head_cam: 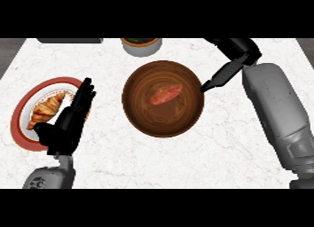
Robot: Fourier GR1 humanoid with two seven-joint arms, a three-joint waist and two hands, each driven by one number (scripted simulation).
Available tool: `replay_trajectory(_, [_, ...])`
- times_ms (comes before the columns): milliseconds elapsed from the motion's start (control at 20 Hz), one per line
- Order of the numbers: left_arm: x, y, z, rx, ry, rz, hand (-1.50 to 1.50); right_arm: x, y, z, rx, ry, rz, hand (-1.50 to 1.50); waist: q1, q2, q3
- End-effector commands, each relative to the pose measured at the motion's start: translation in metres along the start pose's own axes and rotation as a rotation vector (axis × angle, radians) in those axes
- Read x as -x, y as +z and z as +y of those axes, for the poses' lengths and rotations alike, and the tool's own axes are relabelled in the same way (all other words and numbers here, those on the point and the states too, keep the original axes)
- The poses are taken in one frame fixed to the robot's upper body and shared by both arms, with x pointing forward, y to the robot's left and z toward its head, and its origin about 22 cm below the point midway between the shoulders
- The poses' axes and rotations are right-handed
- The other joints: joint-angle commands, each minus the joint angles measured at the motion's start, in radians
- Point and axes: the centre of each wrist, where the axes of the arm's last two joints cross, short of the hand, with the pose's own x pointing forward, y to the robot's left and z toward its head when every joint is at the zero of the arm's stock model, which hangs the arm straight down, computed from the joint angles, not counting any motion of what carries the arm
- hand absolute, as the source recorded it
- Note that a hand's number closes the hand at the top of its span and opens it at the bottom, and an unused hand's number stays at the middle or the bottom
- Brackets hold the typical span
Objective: Pick the sweet potato from the placemat and place it in the bowl
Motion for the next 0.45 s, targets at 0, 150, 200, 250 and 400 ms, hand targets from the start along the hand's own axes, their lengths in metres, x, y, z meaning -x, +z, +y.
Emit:
replay_trajectory(0, [-0.009,-0.014,-0.003,0.006,0.012,-0.007,0.00,0.013,0.015,-0.008,-0.051,-0.072,-0.019,-1.50,-0.002,0.001,0.000])
replay_trajectory(150, [0.001,-0.004,-0.007,-0.002,-0.004,-0.004,0.00,0.000,0.020,-0.027,-0.088,-0.054,-0.016,-1.50,-0.001,0.000,0.000])
replay_trajectory(200, [0.004,-0.002,-0.019,0.004,0.017,-0.014,0.00,0.002,0.023,-0.032,-0.088,-0.058,-0.020,-1.50,0.002,0.001,0.000])
replay_trajectory(250, [-0.002,-0.001,0.001,0.001,-0.005,0.017,0.00,0.030,0.041,-0.018,-0.079,-0.065,-0.025,-1.50,0.004,0.002,0.000])
replay_trajectory(400, [0.006,-0.014,0.001,0.008,0.017,-0.030,0.00,0.040,0.034,-0.005,-0.077,-0.044,-0.022,-1.50,0.009,0.006,0.000])
